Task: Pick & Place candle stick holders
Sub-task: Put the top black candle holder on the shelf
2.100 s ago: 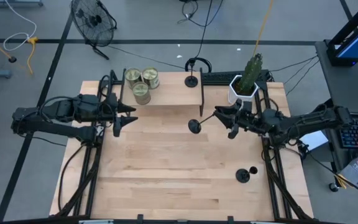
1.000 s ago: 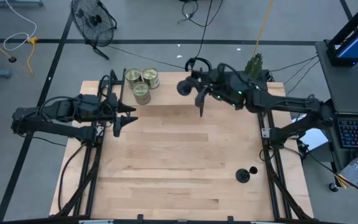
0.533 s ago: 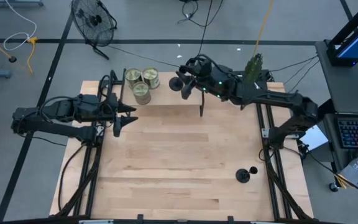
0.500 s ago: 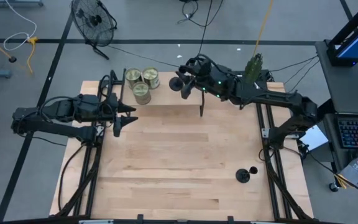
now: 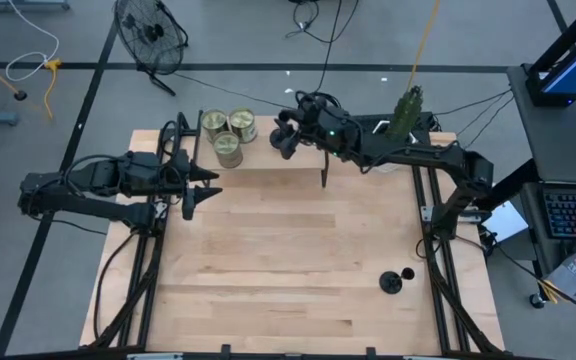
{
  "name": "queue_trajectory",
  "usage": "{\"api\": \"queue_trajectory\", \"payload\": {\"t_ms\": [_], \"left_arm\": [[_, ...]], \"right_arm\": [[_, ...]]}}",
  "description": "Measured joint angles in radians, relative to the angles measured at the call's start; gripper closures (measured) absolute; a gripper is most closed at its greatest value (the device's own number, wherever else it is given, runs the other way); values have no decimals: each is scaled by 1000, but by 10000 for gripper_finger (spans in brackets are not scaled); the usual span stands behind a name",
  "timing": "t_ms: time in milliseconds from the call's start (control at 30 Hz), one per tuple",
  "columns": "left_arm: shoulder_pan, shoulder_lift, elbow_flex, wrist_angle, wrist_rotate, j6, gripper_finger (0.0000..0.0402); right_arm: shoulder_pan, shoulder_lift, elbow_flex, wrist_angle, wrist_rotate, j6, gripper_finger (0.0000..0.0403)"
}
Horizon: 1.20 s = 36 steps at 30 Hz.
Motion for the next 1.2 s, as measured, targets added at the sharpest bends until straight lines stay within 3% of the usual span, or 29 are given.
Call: {"api": "queue_trajectory", "payload": {"t_ms": [300, 633, 1200], "left_arm": [[0, 0, 0, 0, 0, -1, 185], [0, 0, 0, 0, 0, -2, 185], [0, 0, 0, 0, 0, -1, 185]], "right_arm": [[-48, 1, -1, 42, -2, -11, 271], [-94, 2, -1, 33, -78, 16, 271], [-97, 54, 0, 37, -104, 17, 271]]}}
